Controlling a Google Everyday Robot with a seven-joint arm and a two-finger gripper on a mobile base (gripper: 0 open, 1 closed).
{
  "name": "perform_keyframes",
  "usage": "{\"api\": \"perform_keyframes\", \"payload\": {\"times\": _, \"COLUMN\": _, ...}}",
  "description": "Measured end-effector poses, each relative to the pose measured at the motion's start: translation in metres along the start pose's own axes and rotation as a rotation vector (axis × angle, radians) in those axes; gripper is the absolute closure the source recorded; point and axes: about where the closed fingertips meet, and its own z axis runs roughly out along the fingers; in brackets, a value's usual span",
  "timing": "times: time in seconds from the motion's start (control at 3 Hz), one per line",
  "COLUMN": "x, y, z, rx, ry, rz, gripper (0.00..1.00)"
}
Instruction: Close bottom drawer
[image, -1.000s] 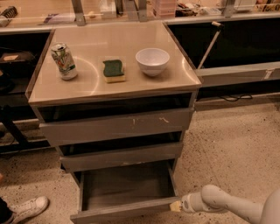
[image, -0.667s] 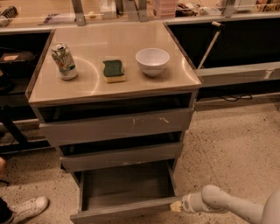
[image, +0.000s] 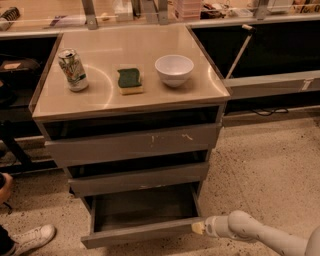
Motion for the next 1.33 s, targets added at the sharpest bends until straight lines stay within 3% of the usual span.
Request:
{"api": "perform_keyframes", "payload": {"times": 0.67, "x": -0.0132, "y": -0.0029, "z": 0.0069, "rx": -0.002, "ry": -0.04, "rz": -0.022, "gripper": 1.0}}
{"api": "perform_keyframes", "payload": {"times": 1.33, "x": -0.0185, "y": -0.01, "z": 0.012, "rx": 0.035, "ry": -0.074, "rz": -0.012, "gripper": 1.0}}
